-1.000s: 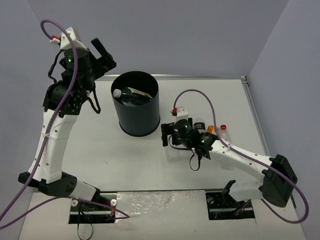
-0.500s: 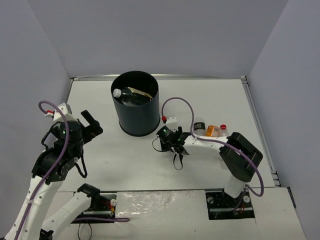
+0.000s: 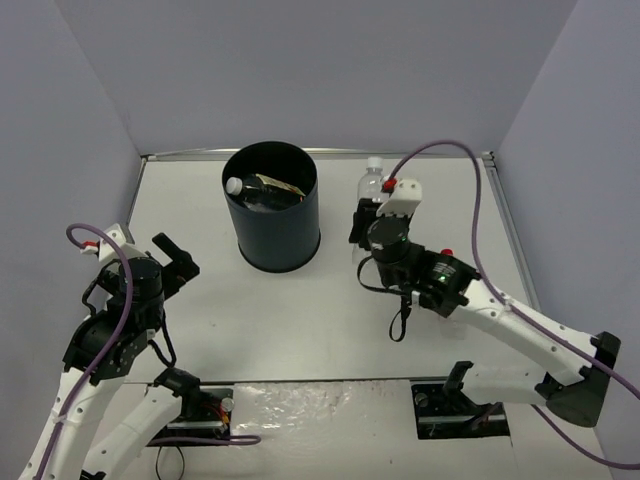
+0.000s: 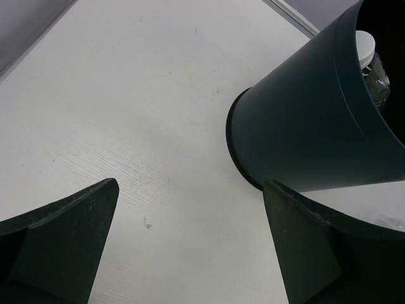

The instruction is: Put the plastic bottles in the bin

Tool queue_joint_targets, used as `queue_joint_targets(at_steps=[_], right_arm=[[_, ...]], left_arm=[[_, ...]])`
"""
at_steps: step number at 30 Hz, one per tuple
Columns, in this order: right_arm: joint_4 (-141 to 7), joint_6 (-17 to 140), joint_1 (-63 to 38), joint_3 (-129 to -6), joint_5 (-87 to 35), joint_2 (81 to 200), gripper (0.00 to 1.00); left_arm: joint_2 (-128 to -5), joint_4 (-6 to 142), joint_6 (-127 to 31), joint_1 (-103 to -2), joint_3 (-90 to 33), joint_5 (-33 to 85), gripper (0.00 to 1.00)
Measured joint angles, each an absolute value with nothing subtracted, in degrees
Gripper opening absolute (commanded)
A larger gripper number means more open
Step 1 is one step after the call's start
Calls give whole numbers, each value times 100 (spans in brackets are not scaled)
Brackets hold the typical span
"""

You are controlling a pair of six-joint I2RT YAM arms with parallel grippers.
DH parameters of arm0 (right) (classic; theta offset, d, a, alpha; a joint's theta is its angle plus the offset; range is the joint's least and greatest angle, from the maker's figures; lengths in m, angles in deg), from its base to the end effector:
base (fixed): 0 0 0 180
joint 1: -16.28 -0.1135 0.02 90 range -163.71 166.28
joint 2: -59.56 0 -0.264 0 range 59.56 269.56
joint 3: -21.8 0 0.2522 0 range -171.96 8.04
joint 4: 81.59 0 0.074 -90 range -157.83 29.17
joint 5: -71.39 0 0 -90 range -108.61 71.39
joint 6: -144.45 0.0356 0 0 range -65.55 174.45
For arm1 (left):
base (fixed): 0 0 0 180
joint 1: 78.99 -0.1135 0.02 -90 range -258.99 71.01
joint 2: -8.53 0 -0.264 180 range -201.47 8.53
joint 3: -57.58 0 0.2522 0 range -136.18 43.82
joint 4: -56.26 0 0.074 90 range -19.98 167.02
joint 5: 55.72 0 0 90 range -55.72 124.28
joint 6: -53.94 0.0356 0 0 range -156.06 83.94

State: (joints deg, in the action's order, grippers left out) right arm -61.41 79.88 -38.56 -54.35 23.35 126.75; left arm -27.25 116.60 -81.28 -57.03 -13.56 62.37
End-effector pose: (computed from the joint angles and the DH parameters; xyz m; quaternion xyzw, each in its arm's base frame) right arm 0.1723 0.2032 0.3766 0.0366 0.7556 0.1704 0.6314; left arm 0.1056 -0.0245 0.3693 -0.2927 0.7750 -0.1180 0.5475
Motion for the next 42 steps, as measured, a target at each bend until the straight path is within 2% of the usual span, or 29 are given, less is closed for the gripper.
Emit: queue_joint_targets(at_steps=[4, 8, 11, 15, 20, 27, 35, 42], right_arm=[[-6511, 7112, -3848, -6965, 2237, 12730, 35], [-7188, 5905, -3829, -8889, 1643, 13885, 37], [-8164, 5059, -3829, -9677, 1016, 14932, 48], [-9094, 4056, -3828, -9653, 252, 16161, 50], [-9320, 3495, -3786, -9677, -239, 17447, 57], [-9460, 3277, -3627, -9771, -505, 17883, 97], [-9454, 3066, -3592, -9818, -483, 17860, 100], [-9439, 3015, -3594, -9332, -316, 17210, 100]], left_arm=[[-2719, 11662, -8175, -5703, -1256, 6266, 97], [-2707, 11661, -8223, -5703, -1244, 6288, 97], [-2651, 11657, -8267, -5703, -1205, 6290, 97], [-2582, 11661, -8303, -5703, -1136, 6292, 97], [-2602, 11657, -8320, -5703, -1101, 6329, 97], [-2699, 11657, -8326, -5703, -1068, 6426, 97], [-2709, 11656, -8326, -5703, -1068, 6441, 97], [-2737, 11657, -8326, -5703, -1068, 6453, 97]])
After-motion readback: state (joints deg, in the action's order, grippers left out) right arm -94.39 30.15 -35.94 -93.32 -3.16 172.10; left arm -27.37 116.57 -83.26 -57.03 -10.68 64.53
